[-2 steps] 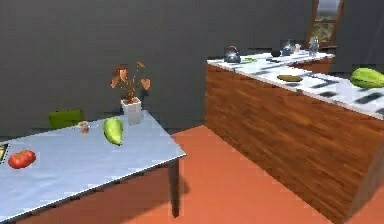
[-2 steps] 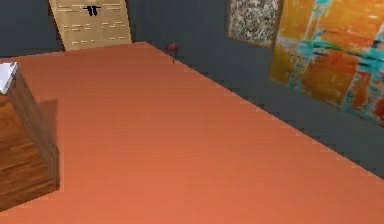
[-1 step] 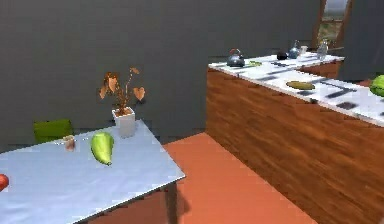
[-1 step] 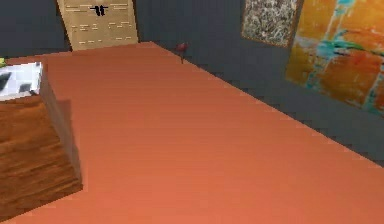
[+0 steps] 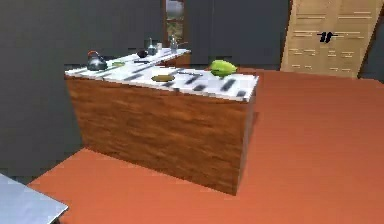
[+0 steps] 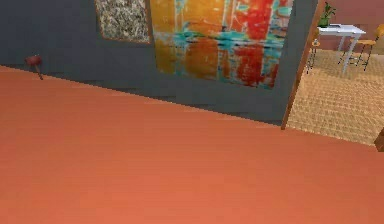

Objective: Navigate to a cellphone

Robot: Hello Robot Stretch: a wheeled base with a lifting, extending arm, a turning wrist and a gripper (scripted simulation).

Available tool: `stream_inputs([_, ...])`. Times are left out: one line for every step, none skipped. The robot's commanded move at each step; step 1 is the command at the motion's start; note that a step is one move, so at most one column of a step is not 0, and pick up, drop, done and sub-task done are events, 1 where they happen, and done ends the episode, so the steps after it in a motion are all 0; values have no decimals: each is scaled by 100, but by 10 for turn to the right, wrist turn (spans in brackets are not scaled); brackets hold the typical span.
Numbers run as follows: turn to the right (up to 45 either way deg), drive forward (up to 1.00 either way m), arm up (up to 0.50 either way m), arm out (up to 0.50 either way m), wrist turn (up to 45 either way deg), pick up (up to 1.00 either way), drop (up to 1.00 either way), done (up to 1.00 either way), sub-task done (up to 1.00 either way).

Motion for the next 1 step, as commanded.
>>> stream_inputs([0, 80, 0, 0, 0, 0, 0, 0, 0])
